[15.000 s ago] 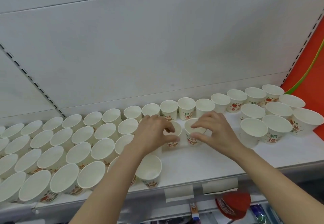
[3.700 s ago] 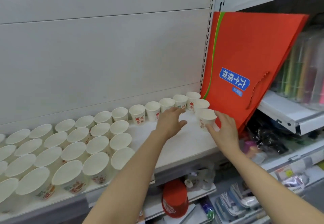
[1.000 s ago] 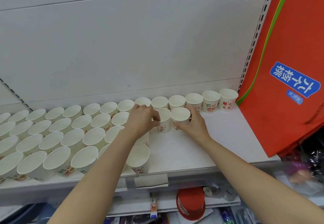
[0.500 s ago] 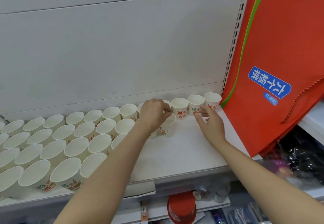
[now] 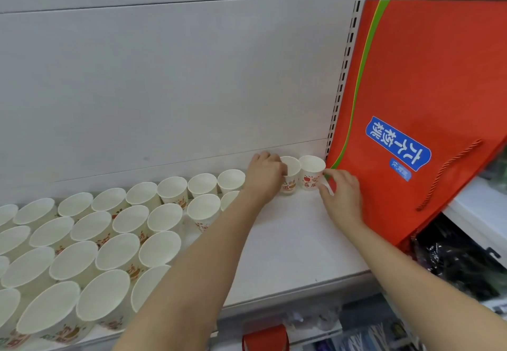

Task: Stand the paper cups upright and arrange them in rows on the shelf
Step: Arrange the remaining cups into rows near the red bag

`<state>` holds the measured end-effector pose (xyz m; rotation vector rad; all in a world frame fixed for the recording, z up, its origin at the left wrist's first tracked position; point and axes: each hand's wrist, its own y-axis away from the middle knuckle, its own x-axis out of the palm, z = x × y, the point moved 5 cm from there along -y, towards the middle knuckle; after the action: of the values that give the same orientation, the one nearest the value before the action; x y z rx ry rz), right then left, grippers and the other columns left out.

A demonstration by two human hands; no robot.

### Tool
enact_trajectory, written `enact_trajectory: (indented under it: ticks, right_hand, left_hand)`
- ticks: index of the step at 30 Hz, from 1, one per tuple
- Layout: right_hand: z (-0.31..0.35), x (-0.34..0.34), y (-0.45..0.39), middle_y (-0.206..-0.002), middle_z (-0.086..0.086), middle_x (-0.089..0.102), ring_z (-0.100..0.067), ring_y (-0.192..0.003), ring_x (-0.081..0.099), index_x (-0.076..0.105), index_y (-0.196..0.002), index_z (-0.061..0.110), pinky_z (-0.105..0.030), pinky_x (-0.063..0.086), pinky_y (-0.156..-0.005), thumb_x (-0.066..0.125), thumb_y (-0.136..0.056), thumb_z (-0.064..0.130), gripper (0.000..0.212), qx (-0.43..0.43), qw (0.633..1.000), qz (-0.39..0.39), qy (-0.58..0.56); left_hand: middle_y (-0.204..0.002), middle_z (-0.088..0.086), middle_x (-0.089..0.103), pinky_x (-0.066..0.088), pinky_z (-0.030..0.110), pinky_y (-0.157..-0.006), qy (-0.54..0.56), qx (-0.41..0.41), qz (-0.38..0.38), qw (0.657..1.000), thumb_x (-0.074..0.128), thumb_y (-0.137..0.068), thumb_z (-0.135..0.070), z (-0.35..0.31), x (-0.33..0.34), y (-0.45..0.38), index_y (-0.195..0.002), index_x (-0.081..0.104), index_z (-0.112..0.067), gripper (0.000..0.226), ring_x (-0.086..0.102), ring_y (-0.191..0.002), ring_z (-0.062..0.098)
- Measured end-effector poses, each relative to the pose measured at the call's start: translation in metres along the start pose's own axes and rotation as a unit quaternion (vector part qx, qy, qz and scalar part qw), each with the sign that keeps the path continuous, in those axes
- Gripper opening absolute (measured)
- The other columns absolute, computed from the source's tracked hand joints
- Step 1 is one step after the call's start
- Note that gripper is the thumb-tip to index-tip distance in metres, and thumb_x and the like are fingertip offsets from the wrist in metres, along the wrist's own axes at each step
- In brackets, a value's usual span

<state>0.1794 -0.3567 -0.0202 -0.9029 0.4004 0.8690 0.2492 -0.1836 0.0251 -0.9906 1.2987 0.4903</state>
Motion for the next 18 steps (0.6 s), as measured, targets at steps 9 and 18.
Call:
enact_trajectory:
  ticks: [9, 18]
  right_hand:
    - [0.003, 0.027, -0.034, -0.108, -0.013, 0.059, -0.031, -0.102, 0.054, 0.066, -0.089, 0.005, -0.033, 0.040, -0.084, 0.079, -0.069, 0.012, 0.024, 0.061, 0.994, 0.072, -0.056]
    - [0.048, 0.008, -0.001, -0.089, -0.004, 0.061, -0.019, -0.088, 0.056, 0.066, -0.075, 0.008, -0.032, 0.043, -0.077, 0.079, -0.071, 0.018, 0.017, 0.037, 0.987, 0.058, -0.142]
  left_hand:
    - [-0.117, -0.011, 0.062, 0.039, 0.028, -0.074, 0.162, -0.089, -0.061, 0.981, 0.064, -0.088, -0.033, 0.024, -0.069, 0.039, -0.098, 0.070, -0.026, 0.014, 0.058, -0.102, 0.016]
    - [-0.117, -0.011, 0.067, 0.049, 0.033, -0.090, 0.282, -0.191, -0.048, 0.939, 0.077, -0.076, -0.039, 0.082, -0.127, 0.102, -0.069, 0.067, -0.024, 0.020, 0.068, -0.092, 0.006]
